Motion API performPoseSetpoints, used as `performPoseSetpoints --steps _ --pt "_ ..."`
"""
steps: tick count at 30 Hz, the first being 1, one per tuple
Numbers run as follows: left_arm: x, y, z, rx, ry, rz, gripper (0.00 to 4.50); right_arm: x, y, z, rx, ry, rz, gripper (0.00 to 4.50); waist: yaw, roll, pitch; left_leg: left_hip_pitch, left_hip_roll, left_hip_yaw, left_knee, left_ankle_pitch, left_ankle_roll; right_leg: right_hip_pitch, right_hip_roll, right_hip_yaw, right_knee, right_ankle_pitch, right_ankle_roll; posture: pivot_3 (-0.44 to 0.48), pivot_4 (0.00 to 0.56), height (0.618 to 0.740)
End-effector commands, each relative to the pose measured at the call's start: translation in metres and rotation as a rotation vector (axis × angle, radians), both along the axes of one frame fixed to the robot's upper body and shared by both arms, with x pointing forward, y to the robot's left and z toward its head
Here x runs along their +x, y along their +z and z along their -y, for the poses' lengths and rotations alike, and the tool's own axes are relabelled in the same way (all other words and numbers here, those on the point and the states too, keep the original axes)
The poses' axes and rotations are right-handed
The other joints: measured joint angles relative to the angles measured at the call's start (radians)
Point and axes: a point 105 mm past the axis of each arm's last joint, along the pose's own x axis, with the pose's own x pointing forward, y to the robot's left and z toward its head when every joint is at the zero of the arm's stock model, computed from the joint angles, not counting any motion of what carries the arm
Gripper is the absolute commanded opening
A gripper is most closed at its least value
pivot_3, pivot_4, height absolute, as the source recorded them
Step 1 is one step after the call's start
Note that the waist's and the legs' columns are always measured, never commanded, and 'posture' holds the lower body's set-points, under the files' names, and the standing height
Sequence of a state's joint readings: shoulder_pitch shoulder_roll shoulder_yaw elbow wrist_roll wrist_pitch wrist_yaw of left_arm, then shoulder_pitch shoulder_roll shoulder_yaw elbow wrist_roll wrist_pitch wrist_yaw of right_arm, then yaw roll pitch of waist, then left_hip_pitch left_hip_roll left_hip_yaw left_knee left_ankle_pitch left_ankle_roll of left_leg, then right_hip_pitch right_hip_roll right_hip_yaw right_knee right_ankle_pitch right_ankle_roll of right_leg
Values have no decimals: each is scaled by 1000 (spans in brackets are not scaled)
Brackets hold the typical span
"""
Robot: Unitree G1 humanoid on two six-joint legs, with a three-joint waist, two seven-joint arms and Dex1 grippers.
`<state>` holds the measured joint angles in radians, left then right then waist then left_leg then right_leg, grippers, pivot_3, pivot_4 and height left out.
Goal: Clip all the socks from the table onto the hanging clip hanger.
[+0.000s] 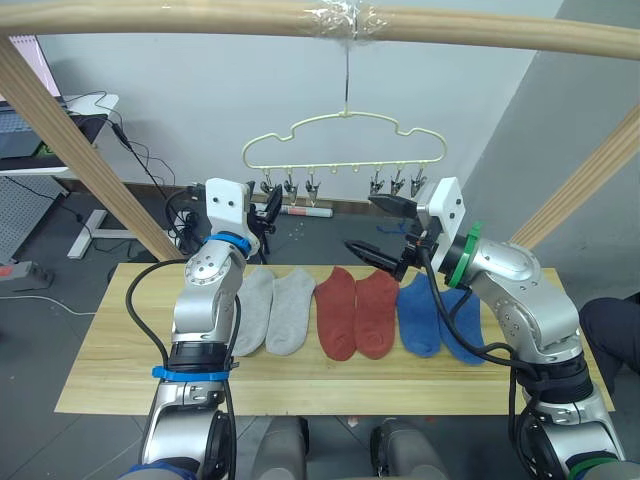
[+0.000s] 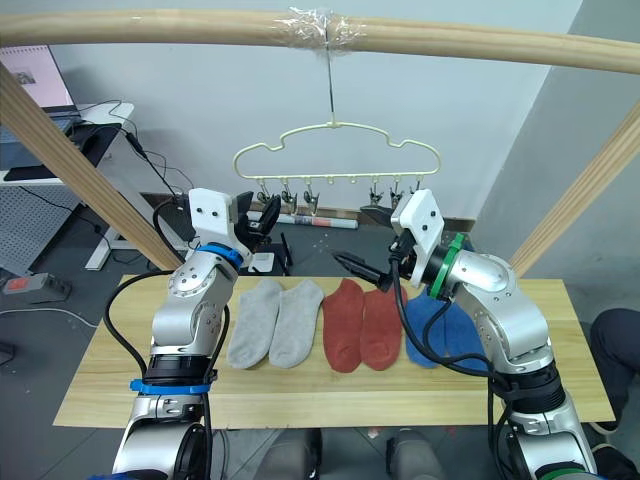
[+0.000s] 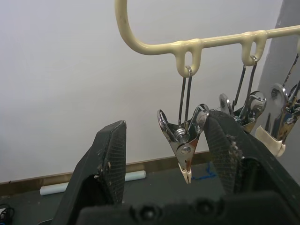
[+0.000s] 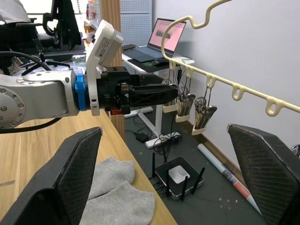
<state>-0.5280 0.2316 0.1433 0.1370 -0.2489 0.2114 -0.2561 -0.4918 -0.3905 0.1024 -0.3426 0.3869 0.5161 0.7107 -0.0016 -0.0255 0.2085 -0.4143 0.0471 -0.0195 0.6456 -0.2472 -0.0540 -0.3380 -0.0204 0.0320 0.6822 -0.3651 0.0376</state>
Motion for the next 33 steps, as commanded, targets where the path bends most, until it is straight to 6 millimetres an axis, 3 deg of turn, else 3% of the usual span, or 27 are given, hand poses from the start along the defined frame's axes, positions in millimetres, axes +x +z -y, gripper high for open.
performPoseSetpoints --steps 1,8,11,16,18,20,24,27,30,33 --pt "-2 18 0 -4 -4 66 2743 -8 14 -4 25 31 51 4500 0 0 0 0 0 0 0 0 0 0 0 0 0 0 0 17 223 740" --pt "-2 21 3 -9 -14 78 2743 -8 14 -4 25 28 50 4500 0 0 0 0 0 0 0 0 0 0 0 0 0 0 0 15 226 740" --pt "-2 25 5 -11 -24 94 2202 -8 13 -4 23 26 48 4500 0 0 2 0 0 -1 0 0 0 0 0 0 0 0 0 15 226 740" --pt "-2 27 8 -6 -42 103 805 -8 12 -4 27 17 41 4500 0 0 5 -1 0 -1 0 0 0 0 0 -1 0 0 0 15 226 740" --pt "-2 28 8 -4 -43 105 437 -8 11 -4 28 15 36 4500 0 1 5 -1 0 -1 0 0 0 0 0 0 0 0 0 15 226 740" --pt "-2 29 7 -3 -41 108 172 -8 10 -4 27 13 32 4500 0 1 5 -1 0 -1 0 0 0 0 0 -1 0 0 0 15 226 740" --pt "-3 32 4 17 -29 116 128 -8 0 2 13 -11 5 4500 0 1 5 -1 0 -1 0 0 0 0 0 -1 0 0 0 16 224 740" --pt "-4 29 2 56 -22 94 128 -2 -33 27 -88 -123 -52 4500 2 0 5 -1 0 -1 0 0 0 0 0 -1 -1 0 0 26 223 740" --pt "-7 29 6 82 -55 79 128 7 -85 82 -251 -349 -150 4500 9 0 5 -2 -1 -1 0 0 0 0 0 -1 -1 0 0 43 226 740" --pt "-9 31 7 86 -74 74 128 8 -120 131 -367 -524 -229 4500 10 1 7 -2 -1 -1 0 0 0 0 -1 0 -1 0 0 46 228 740"
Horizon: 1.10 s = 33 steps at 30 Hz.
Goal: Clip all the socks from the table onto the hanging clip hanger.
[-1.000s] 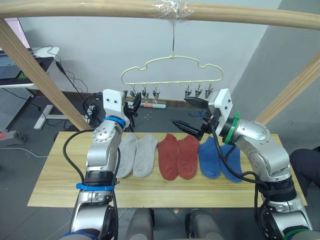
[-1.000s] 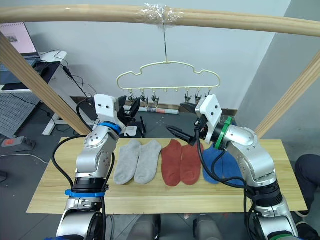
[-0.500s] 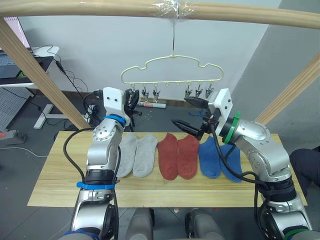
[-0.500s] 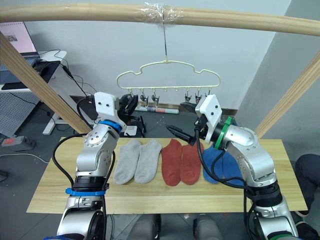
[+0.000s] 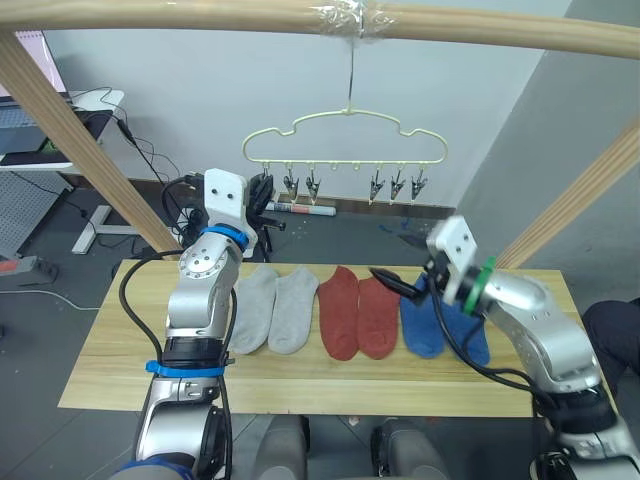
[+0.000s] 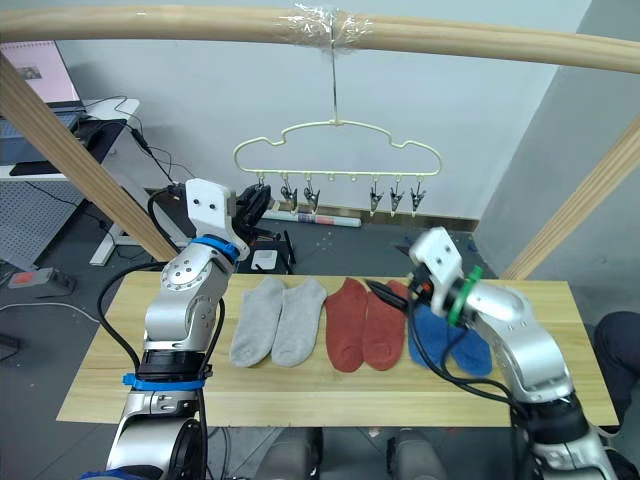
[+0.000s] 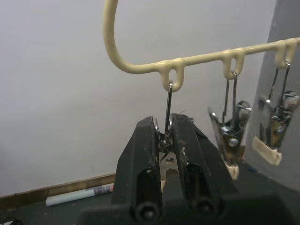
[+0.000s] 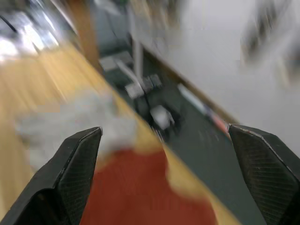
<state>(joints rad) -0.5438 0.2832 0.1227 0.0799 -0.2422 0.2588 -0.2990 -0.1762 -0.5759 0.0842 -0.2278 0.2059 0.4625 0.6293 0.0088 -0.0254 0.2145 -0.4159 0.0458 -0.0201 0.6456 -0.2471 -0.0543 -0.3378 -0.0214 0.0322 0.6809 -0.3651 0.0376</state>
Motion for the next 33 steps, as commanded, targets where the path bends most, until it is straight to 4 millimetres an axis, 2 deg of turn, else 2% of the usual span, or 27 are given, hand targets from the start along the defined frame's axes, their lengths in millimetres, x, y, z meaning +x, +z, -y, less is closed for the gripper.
performPoseSetpoints --steps 1,3,7,12,19,22,33 --pt "-6 16 5 8 -32 43 128 7 -18 54 -123 -203 -11 4500 0 1 1 0 0 0 0 0 0 0 0 0 0 0 0 46 228 740" --pt "-7 16 5 -1 -42 34 128 14 -29 78 -152 -311 -42 4500 -8 2 2 1 0 1 0 0 0 0 1 1 1 0 0 43 229 740" --pt "-10 9 5 14 -60 6 128 32 -48 100 -194 -416 -105 4500 -20 4 3 3 0 3 0 1 -1 0 4 2 2 0 0 32 227 740" --pt "-12 6 3 23 -62 -8 128 44 -67 104 -168 -458 -211 4500 -16 5 4 2 0 4 -1 2 -2 0 5 2 1 0 0 31 226 740" --pt "-13 7 1 24 -58 -10 128 37 -86 110 -199 -464 -314 4500 -6 4 4 0 0 6 0 2 -2 0 0 3 0 0 1 51 229 740" --pt "-14 6 0 20 -54 -13 128 31 -89 106 -186 -452 -341 3947 -6 4 4 0 1 5 0 2 -2 0 0 2 1 0 1 50 233 740" --pt "-12 6 2 6 -58 -20 128 20 -88 103 -165 -429 -329 37 -7 4 4 1 1 5 0 2 -2 0 1 2 1 0 1 44 237 740"
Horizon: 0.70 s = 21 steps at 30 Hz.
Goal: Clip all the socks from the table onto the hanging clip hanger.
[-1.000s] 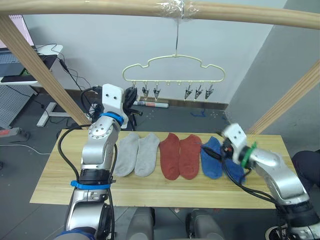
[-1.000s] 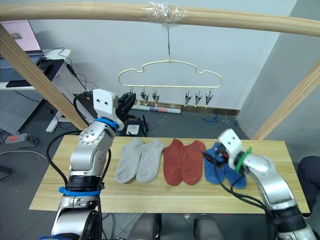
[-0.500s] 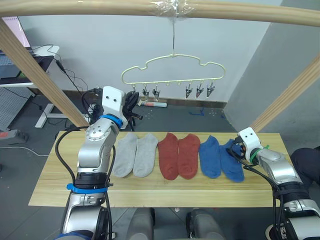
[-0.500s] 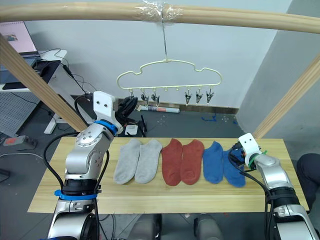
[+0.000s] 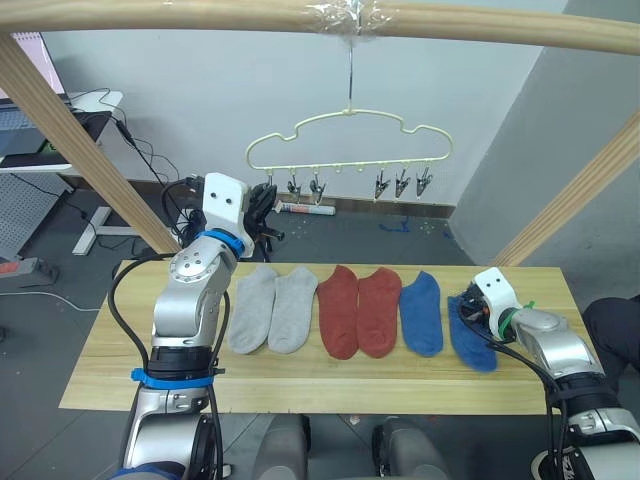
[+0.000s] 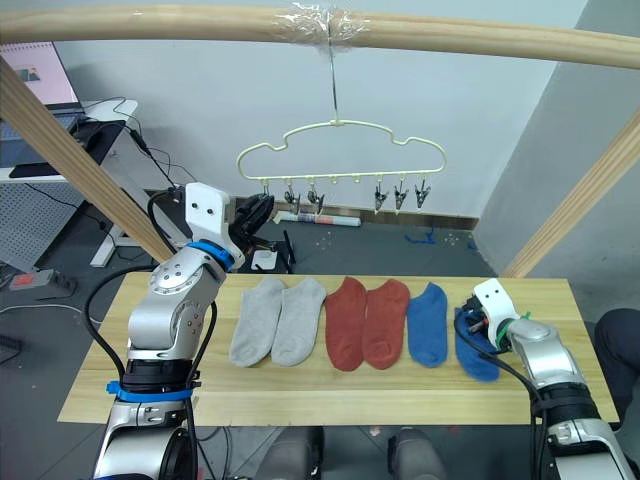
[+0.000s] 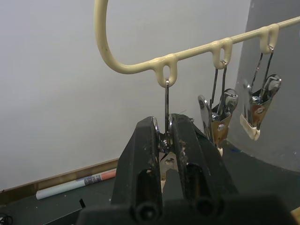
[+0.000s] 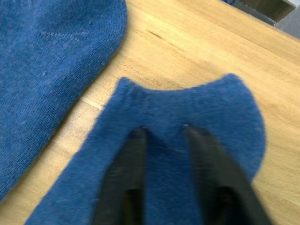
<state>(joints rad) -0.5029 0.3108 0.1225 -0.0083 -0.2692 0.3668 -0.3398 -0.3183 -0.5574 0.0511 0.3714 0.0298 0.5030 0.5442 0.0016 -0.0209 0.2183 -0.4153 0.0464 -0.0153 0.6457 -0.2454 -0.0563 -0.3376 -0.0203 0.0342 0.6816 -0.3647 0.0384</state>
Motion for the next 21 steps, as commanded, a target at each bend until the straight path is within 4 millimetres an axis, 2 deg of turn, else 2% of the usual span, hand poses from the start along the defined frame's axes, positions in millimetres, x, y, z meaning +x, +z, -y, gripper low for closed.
performPoseSetpoints --steps 1,7,11,15,21 --pt "-1 12 1 -18 -11 36 128 -5 4 6 13 -5 17 8 0 0 0 0 0 0 0 0 0 0 0 0 0 0 0 44 237 740" --pt "0 11 3 -22 -17 32 128 -10 9 3 15 20 44 8 -1 0 0 0 0 0 0 0 0 0 0 0 0 0 0 36 238 740" --pt "0 11 3 -21 -19 29 128 -15 19 -6 52 79 47 8 -2 1 2 0 0 0 0 0 0 0 0 0 0 0 0 35 242 740" --pt "0 10 2 -21 -16 28 128 -22 24 -1 -10 123 30 1214 -1 1 5 0 0 0 0 0 0 0 0 1 0 0 0 35 242 740" --pt "-1 9 2 -23 -16 25 128 -19 28 22 -32 0 31 3298 -2 0 10 0 0 0 0 0 0 0 0 0 0 0 0 30 248 740"
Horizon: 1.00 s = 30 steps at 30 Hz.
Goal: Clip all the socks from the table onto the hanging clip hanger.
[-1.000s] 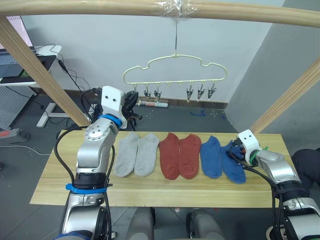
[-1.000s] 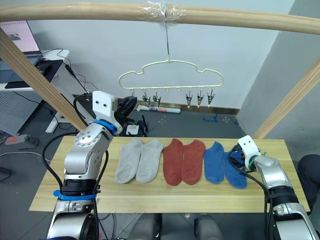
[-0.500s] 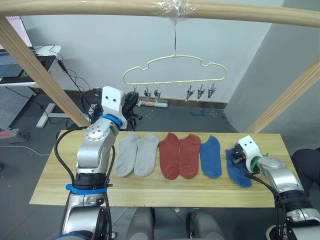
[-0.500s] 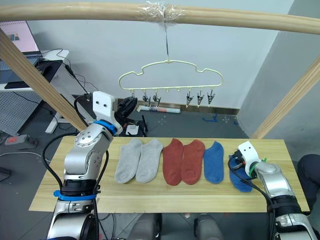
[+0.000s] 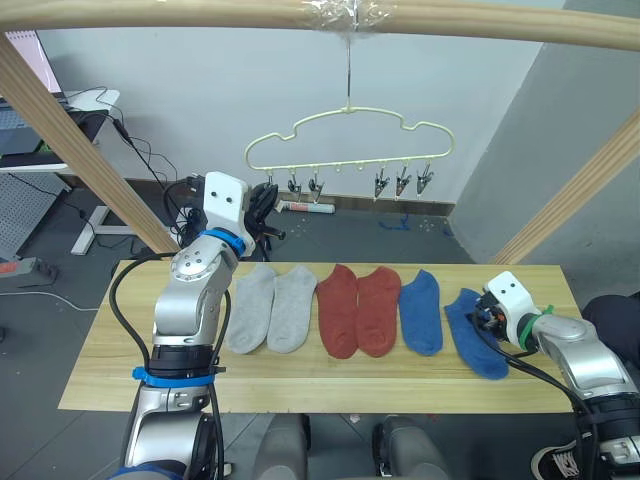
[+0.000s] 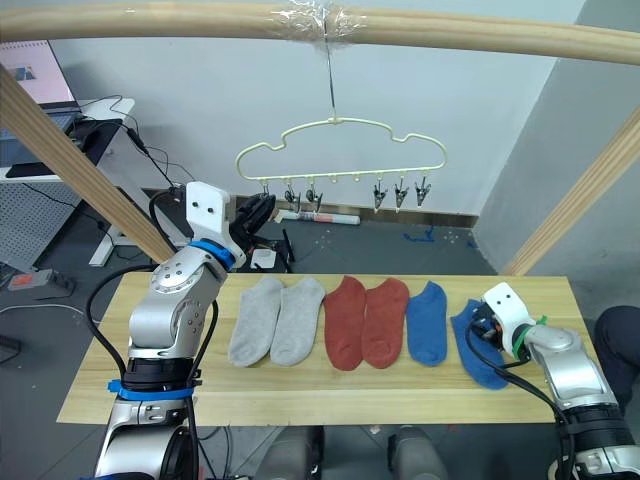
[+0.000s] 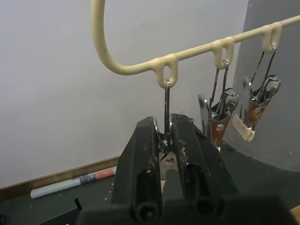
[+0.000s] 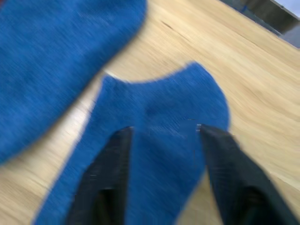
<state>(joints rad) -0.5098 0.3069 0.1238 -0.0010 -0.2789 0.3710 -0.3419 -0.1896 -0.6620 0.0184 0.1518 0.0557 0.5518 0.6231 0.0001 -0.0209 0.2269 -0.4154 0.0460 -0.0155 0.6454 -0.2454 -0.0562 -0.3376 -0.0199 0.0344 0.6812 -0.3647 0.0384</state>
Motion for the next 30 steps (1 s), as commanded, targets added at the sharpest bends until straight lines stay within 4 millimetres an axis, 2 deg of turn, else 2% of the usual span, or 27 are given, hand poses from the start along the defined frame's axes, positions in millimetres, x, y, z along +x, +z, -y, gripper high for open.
performPoseSetpoints --steps 1,3,4,10,15,18,25,29,30 --pt "-2 8 1 -10 -8 29 128 5 7 12 20 -96 16 3599 -1 0 2 0 0 0 0 0 0 0 0 0 0 0 0 30 248 740" --pt "-2 8 2 -11 -10 28 128 6 3 12 43 -130 -2 4376 -2 0 4 0 0 0 0 0 0 0 0 1 0 0 0 30 249 740" --pt "-2 8 2 -11 -11 28 128 6 0 10 60 -141 -14 4448 -2 0 5 0 0 0 0 0 0 0 0 1 0 0 0 30 249 740" --pt "-1 9 3 -3 -16 27 128 9 -16 -2 118 -180 -72 4448 -2 0 6 0 0 0 0 0 0 0 0 0 0 0 0 36 250 740" --pt "-1 10 0 1 -10 28 128 4 -29 0 120 -200 -123 4448 -2 0 6 0 0 0 0 0 0 0 0 0 0 0 0 36 250 740" --pt "-2 10 -1 1 -6 30 128 1 -33 2 93 -186 -120 3843 -1 0 6 1 0 -1 0 0 0 1 0 0 0 0 0 56 249 740" --pt "-2 10 -1 -1 -5 31 128 -5 -35 1 62 -139 -95 1401 0 0 6 1 0 -2 1 0 0 1 0 0 0 0 1 56 244 740" --pt "-2 10 0 -8 -10 28 128 -5 -24 1 56 -97 -46 29 1 0 6 1 0 -3 1 0 0 1 0 0 0 1 1 56 244 740" --pt "-2 10 1 -13 -14 25 128 -5 -16 -1 55 -68 -22 29 1 0 6 1 0 -3 1 0 0 1 0 0 0 1 1 56 244 740"
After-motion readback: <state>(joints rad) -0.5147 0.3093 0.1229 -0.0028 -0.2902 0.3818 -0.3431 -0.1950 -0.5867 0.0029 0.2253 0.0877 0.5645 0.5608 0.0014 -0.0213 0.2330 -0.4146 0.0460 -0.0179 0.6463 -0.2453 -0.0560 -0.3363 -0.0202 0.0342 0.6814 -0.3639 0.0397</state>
